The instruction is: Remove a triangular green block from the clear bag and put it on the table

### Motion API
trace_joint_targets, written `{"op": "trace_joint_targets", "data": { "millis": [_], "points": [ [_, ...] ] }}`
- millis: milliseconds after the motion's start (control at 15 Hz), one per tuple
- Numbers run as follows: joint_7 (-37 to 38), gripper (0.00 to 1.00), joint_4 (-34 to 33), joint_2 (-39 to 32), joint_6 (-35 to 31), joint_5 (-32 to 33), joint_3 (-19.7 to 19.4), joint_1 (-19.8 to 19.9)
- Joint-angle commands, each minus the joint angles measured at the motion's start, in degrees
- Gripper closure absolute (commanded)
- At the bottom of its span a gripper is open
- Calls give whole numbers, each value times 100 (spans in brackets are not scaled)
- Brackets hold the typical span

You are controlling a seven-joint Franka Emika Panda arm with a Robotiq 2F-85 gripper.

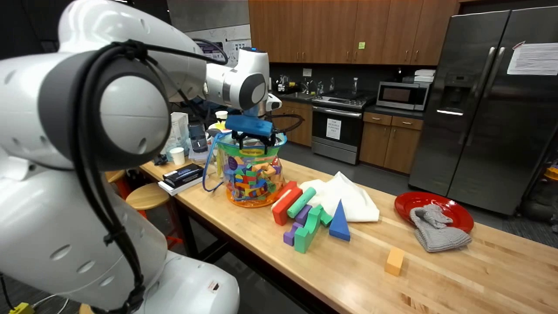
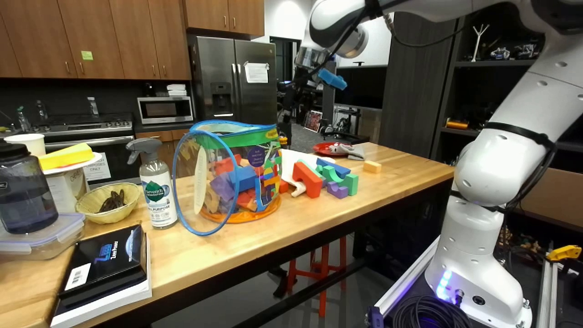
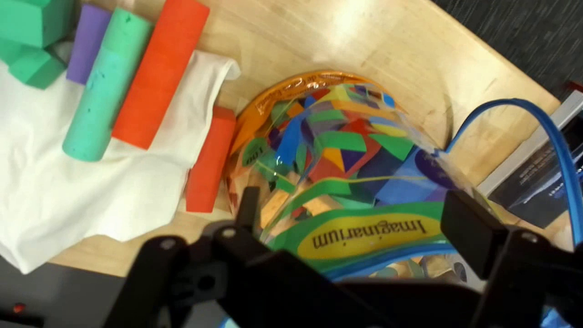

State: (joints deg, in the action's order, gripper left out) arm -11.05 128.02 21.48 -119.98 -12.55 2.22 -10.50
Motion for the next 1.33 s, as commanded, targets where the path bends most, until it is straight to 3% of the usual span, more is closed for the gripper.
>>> {"op": "trace_joint_targets", "data": {
  "millis": [0,333,667,1267],
  "points": [
    [-670,0,-1123,-900,230,174,-112,82],
    [-1456,0,-2247,-1852,208,73,-28,126],
    [-1904,0,-3109,-2603,155,76,319,111],
    [-2163,0,-3816,-3490,195,262,1021,-3]
  ]
}}
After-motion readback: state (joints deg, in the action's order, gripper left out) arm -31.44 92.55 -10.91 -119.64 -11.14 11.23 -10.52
